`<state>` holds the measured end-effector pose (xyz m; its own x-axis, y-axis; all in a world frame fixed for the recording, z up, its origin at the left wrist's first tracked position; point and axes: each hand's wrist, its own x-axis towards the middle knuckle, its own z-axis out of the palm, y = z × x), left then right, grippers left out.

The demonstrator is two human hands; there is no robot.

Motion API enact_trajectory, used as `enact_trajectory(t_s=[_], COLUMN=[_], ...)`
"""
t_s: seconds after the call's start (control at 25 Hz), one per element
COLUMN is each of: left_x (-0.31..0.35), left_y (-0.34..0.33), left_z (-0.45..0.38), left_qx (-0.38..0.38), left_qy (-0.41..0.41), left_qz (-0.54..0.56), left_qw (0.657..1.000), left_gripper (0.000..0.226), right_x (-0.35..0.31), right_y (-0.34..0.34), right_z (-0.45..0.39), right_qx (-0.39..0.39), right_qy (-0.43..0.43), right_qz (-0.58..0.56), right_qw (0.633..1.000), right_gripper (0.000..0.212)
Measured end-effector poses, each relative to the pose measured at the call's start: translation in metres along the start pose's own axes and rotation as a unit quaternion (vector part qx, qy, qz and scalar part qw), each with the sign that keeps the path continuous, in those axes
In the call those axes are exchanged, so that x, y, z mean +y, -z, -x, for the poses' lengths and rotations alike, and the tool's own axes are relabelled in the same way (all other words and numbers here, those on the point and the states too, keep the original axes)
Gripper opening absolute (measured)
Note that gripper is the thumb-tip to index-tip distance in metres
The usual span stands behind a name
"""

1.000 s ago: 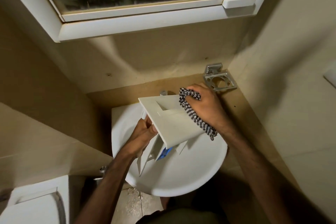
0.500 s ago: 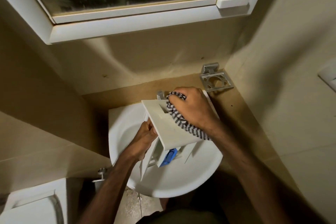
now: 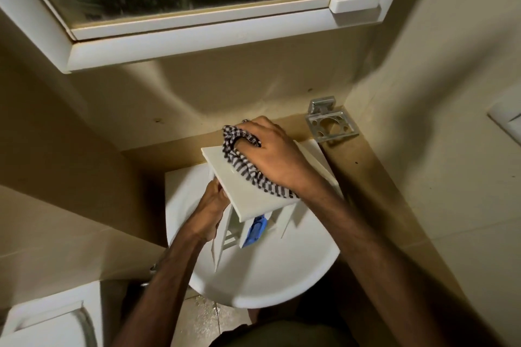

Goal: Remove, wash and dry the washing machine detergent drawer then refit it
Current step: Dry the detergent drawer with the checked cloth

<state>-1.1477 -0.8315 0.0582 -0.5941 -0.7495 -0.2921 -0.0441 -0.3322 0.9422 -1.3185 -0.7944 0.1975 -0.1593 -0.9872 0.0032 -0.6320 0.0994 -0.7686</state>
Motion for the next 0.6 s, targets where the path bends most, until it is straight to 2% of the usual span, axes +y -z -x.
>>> enact_trajectory(t_s=[0.04, 0.16, 0.2, 0.28, 0.36, 0.4, 0.48, 0.56, 0.6], left_x=[0.003, 0.002, 0.003, 0.003, 0.009, 0.011, 0.015, 0.017, 0.02], left_y=[0.003, 0.012, 0.014, 0.017, 0.014, 0.012, 0.008, 0.005, 0.003], left_z=[0.003, 0.004, 0.006, 0.01, 0.013, 0.014, 0.017, 0.017, 0.017], left_qx=[0.02, 0.039, 0.041, 0.038, 0.038, 0.033, 0.01, -0.005, -0.006], left_qy=[0.013, 0.043, 0.032, -0.002, -0.008, -0.015, -0.035, -0.044, -0.045], left_qz=[0.005, 0.048, 0.055, 0.062, 0.06, 0.057, 0.053, 0.048, 0.048], left_qw=[1.0, 0.997, 0.997, 0.997, 0.997, 0.998, 0.998, 0.998, 0.998], left_gripper=[0.056, 0.104, 0.095, 0.061, 0.074, 0.084, 0.09, 0.091, 0.094], right_x=[-0.001, -0.008, -0.002, 0.023, 0.048, 0.059, 0.067, 0.056, 0.043], right_y=[-0.005, -0.024, -0.019, -0.001, 0.023, 0.03, 0.027, 0.012, 0.003], right_z=[0.003, 0.04, 0.042, 0.028, 0.015, 0.013, 0.018, 0.035, 0.047], right_qx=[-0.004, -0.019, -0.009, 0.023, 0.016, 0.025, 0.062, 0.081, 0.082], right_qy=[0.024, 0.155, 0.154, 0.075, -0.042, -0.084, -0.148, -0.147, -0.095], right_qz=[-0.007, -0.026, -0.019, 0.016, 0.035, 0.022, 0.005, 0.032, 0.03], right_qw=[1.0, 0.987, 0.988, 0.997, 0.998, 0.996, 0.987, 0.985, 0.992], right_gripper=[0.043, 0.046, 0.047, 0.048, 0.046, 0.045, 0.047, 0.049, 0.05])
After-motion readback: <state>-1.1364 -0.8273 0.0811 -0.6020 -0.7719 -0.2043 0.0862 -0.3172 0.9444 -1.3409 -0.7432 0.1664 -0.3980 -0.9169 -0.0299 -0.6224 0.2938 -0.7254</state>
